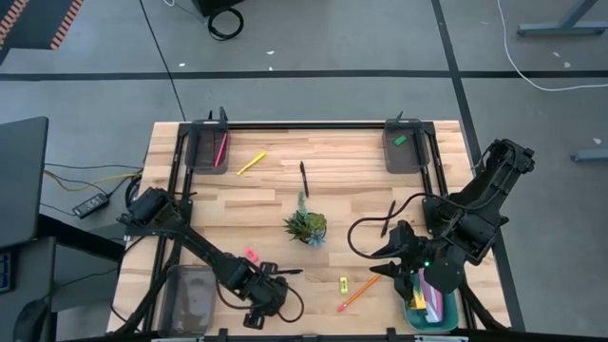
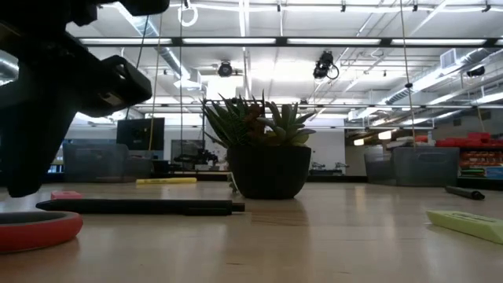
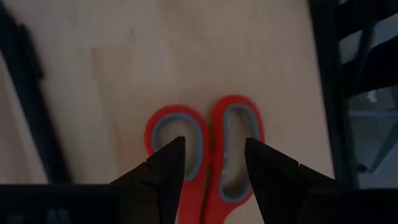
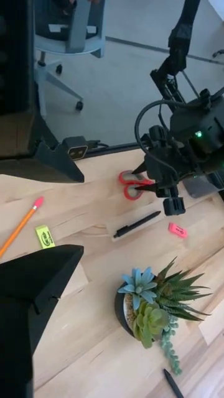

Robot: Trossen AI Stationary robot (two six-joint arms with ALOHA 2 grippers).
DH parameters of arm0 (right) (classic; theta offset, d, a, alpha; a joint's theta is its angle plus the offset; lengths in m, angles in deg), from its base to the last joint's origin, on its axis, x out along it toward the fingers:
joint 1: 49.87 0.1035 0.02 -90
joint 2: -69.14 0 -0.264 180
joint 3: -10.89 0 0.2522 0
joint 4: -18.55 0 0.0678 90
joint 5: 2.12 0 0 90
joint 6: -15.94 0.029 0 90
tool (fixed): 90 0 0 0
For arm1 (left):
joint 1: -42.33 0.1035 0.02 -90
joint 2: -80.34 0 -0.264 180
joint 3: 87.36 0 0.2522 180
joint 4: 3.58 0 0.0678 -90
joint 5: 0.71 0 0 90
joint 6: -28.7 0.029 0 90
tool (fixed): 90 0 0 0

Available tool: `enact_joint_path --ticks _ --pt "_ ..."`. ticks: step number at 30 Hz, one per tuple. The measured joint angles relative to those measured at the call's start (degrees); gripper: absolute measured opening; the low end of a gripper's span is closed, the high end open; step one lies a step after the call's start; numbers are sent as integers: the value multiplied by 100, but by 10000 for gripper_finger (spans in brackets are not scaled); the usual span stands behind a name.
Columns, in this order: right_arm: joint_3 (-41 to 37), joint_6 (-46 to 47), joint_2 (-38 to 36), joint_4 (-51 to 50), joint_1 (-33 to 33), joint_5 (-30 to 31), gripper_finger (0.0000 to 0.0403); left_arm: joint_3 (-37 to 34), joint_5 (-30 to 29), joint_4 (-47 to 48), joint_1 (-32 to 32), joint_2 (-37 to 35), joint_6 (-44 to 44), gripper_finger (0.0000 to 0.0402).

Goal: Sort crayons/erasers/pens/pencils in bins
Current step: Put the red scissors into the green bin

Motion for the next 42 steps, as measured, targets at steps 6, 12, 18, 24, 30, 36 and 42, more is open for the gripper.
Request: enact_joint_path --ticks 6,12,18,24,30,36,42 --pt "0 9 0 -3 0 0 179 4 10 -205 -92 79 143 173" --pt "0 72 0 -49 0 -2 179 17 -99 -149 -79 332 -159 172" --pt "0 129 0 -80 26 -2 179 2 -462 -210 27 342 -638 172" --pt "0 65 0 -114 24 -2 179 8 -437 -174 31 384 -717 172" --pt "0 79 0 -109 24 0 179 22 -472 -177 62 486 -798 172" --pt "0 52 0 -178 25 0 179 16 -440 -129 219 500 -814 131" --pt "0 155 0 -350 84 -34 179 11 -219 -121 400 505 -1023 78"
